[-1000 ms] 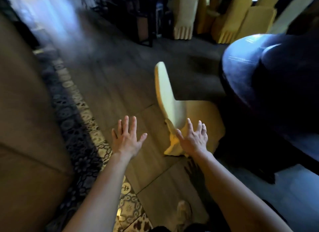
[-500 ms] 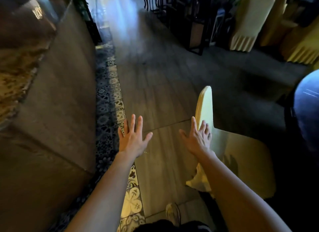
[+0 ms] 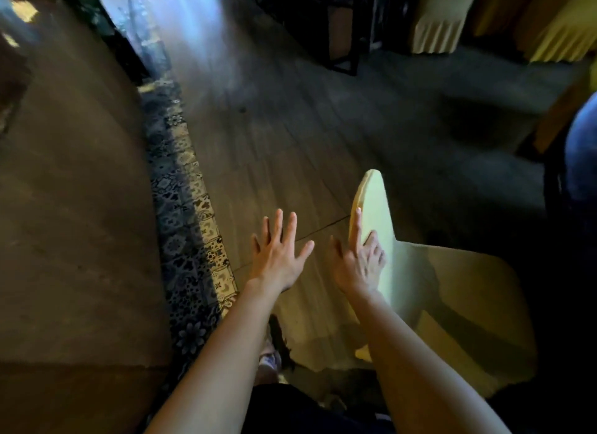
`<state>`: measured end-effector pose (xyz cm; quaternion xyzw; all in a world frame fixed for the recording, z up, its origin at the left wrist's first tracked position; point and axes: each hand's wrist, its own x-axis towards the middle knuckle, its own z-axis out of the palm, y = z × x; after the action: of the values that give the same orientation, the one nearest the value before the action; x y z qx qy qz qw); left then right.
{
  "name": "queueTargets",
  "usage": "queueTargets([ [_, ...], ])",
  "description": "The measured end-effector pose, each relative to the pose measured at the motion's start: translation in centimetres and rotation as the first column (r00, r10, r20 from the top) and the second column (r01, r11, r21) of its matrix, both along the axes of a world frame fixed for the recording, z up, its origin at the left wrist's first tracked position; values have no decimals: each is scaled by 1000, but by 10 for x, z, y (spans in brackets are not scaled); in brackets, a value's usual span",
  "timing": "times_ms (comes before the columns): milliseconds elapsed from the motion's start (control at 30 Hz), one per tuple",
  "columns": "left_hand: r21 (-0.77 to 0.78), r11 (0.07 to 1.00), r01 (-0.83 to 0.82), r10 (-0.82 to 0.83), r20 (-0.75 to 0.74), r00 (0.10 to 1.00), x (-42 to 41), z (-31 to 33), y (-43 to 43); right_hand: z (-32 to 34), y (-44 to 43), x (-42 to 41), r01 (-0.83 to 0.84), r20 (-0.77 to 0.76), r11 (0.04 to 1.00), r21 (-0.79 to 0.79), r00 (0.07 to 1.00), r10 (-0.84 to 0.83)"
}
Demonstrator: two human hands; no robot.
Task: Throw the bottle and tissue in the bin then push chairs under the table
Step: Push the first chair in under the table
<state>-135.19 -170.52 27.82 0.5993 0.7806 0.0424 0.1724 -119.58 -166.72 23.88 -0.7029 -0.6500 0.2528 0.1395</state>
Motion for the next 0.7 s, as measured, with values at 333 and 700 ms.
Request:
queueTargets([
  [333,52,884,465,-467,160,870,35,-23,181,20,49,-22,413,-219,903,118,898,-382],
  [700,85,185,979,-974,150,171,68,-21,285,18,67,-27,665,28,742,84,743,-669],
])
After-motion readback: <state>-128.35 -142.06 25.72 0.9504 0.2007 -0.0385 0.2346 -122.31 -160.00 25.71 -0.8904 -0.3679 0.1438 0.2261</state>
